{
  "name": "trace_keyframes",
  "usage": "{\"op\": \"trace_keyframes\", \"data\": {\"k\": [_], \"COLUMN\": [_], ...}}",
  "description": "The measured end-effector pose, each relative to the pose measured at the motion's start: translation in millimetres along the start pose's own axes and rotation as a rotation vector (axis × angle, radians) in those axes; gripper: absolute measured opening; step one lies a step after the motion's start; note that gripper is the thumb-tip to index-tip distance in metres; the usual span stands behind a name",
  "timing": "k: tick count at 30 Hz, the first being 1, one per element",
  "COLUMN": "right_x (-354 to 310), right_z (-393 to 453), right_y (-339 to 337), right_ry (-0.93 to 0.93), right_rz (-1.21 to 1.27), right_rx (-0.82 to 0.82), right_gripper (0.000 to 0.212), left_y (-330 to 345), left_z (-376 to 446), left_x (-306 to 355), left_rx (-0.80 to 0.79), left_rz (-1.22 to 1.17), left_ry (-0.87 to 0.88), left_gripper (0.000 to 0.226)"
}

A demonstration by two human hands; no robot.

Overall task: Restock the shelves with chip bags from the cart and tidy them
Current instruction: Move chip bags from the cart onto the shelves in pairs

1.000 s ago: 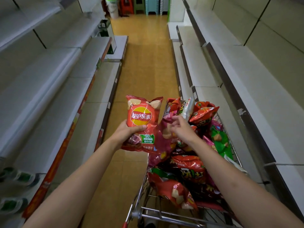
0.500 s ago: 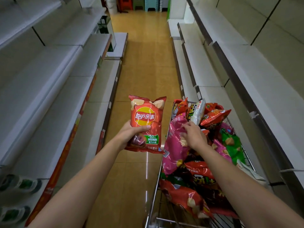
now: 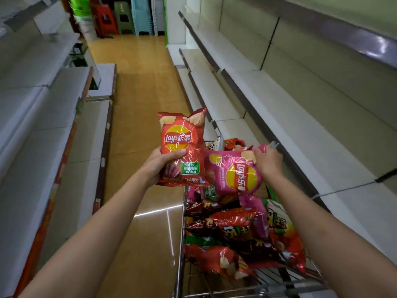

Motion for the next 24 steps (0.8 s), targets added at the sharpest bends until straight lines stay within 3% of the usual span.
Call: {"op": "trace_keyframes", "data": {"k": [2, 7, 10, 13, 15, 17, 19, 20, 22, 24], "right_x": [12.3, 39.7, 50.5, 61.1, 70.2, 80.5, 95.3, 104.7, 114.3, 120.3], "right_z": [-5.4, -30.7, -52.4, -78.4, -98.6, -120.0, -139.0, -148.5, -169.5, -187.5], "right_y": [-23.5, -75.4, -107.2, -124.3, -133.8, -149.2, -165.9, -172.5, -187.1, -197.3], "right_ry": [0.018, 0.026, 0.008, -0.010, -0.011, -0.018, 0.001, 0.030, 0.070, 0.113], "right_rz": [-0.013, -0.016, -0.027, -0.124, -0.160, -0.154, -0.014, 0.108, 0.329, 0.562], "right_rx": [0.018, 0.079, 0.085, -0.027, -0.089, -0.088, -0.080, -0.080, -0.063, -0.030], "right_gripper": [0.033, 0.027, 0.026, 0.024, 0.022, 0.033, 0.049, 0.049, 0.035, 0.015], "left_y": [15.8, 63.4, 110.9, 159.9, 191.6, 222.4, 248.9, 261.0, 276.7, 283.7], "left_z": [-1.1, -13.2, -29.7, -51.5, -71.1, -98.3, -128.4, -144.2, -167.7, -184.7], "left_x": [5.9, 18.8, 24.9, 19.7, 9.5, -1.4, -13.2, -18.7, -26.9, -30.5], "left_rx": [-0.048, -0.202, -0.345, -0.450, -0.528, -0.605, -0.708, -0.777, -0.866, -0.925], "left_rz": [0.012, 0.145, 0.198, 0.281, 0.332, 0.400, 0.452, 0.477, 0.538, 0.601], "left_ry": [0.011, 0.037, 0.050, 0.032, 0.000, -0.031, -0.061, -0.069, -0.061, -0.057], "left_gripper": [0.034, 0.106, 0.106, 0.104, 0.090, 0.073, 0.061, 0.066, 0.089, 0.095]}}
Point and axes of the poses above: each hand's wrist, its own z-axis towards the middle knuckle, its own y-axis out of the palm, x = y × z, the point moved 9 cm from there along z, towards the middle knuckle, and after that the axes turned 4 degrees about z, right-handed, at the moved point
